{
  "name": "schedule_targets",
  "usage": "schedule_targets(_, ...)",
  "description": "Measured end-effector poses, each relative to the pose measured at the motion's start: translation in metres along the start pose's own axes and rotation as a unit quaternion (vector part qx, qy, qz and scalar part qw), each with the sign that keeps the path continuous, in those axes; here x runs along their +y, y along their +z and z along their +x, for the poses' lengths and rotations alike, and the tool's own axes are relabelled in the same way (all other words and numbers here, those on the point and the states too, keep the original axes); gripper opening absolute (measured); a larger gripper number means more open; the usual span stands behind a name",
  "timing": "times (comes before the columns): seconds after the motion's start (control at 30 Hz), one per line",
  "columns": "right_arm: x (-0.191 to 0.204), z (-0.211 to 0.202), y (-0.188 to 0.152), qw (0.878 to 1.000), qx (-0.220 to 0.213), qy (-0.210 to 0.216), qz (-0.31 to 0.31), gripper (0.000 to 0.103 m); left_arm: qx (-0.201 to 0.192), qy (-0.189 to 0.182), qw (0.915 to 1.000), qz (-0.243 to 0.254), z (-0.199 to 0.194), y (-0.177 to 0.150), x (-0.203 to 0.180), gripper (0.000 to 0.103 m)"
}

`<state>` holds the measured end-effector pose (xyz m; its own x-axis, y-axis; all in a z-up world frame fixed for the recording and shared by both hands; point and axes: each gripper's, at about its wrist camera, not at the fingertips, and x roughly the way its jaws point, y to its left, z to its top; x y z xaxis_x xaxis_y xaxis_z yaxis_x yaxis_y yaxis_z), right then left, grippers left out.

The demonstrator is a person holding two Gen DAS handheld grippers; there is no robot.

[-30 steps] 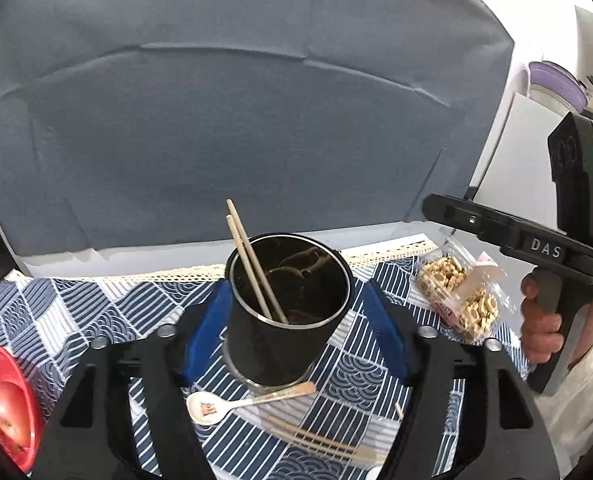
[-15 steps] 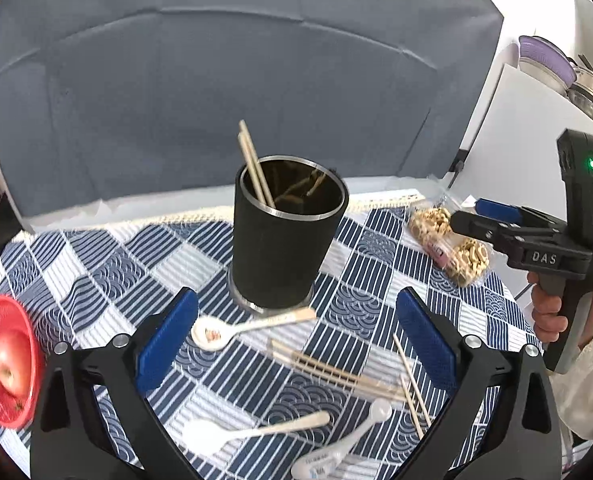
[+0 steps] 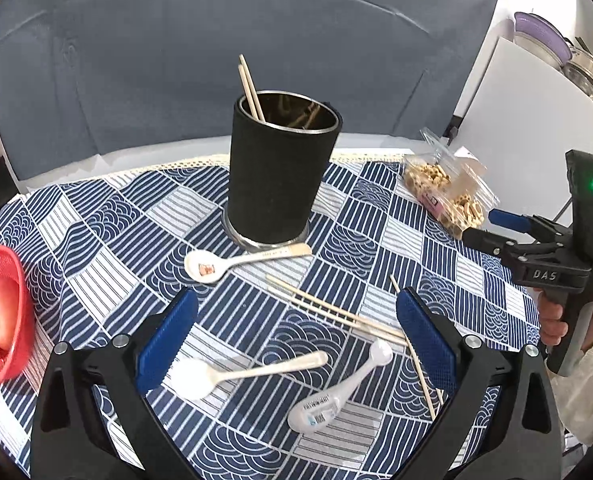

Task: Organize utensils
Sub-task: 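Withdraw both grippers from the holder toward the remaining chopsticks, then grasp a chopstick with the right gripper while the left gripper grasps another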

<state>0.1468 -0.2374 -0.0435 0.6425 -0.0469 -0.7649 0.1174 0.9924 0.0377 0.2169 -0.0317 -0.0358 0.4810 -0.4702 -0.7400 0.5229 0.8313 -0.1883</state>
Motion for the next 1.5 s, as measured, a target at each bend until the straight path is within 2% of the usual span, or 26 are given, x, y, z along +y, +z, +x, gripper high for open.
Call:
schedule_targets(0.2, -0.003, 0.02, -0.018, 0.999, 0.037, -0.005, -0.005, 0.089, 0.02, 0.0, 0.9997, 0.014, 0.005, -0.014, -0.013, 0.097)
schedule_targets(0.37, -0.006, 0.04, -0.03, 0.997, 0.074, -0.003, -0.007, 0.089, 0.028, -0.013, 0.9995, 0.005, 0.005, -0.024, -0.02, 0.097)
schedule_targets(0.47, -0.007, 0.051, -0.035, 0.995, 0.099, -0.002, -0.019, 0.089, 0.032, -0.004, 0.9994, 0.01, 0.006, -0.031, -0.028, 0.097)
schedule_targets(0.73, -0.009, 0.076, -0.038, 0.989, 0.144, 0.014, -0.037, 0.089, 0.049, 0.006, 0.9985, -0.024, 0.011, -0.051, -0.04, 0.097)
schedule_targets(0.93, -0.006, 0.098, -0.04, 0.984, 0.17, 0.018, -0.055, 0.089, 0.064, 0.026, 0.9969, -0.039, 0.014, -0.065, -0.049, 0.097)
schedule_targets(1.0, -0.007, 0.104, -0.041, 0.984, 0.168, 0.006, -0.055, 0.089, 0.071, 0.031, 0.996, -0.044, 0.016, -0.07, -0.05, 0.097)
schedule_targets(1.17, -0.009, 0.115, -0.044, 0.983, 0.178, 0.01, -0.047, 0.089, 0.082, 0.048, 0.9943, -0.047, 0.022, -0.083, -0.059, 0.097)
schedule_targets(1.5, -0.011, 0.126, -0.047, 0.98, 0.196, 0.002, -0.036, 0.096, 0.111, 0.033, 0.9901, -0.08, 0.036, -0.108, -0.074, 0.097)
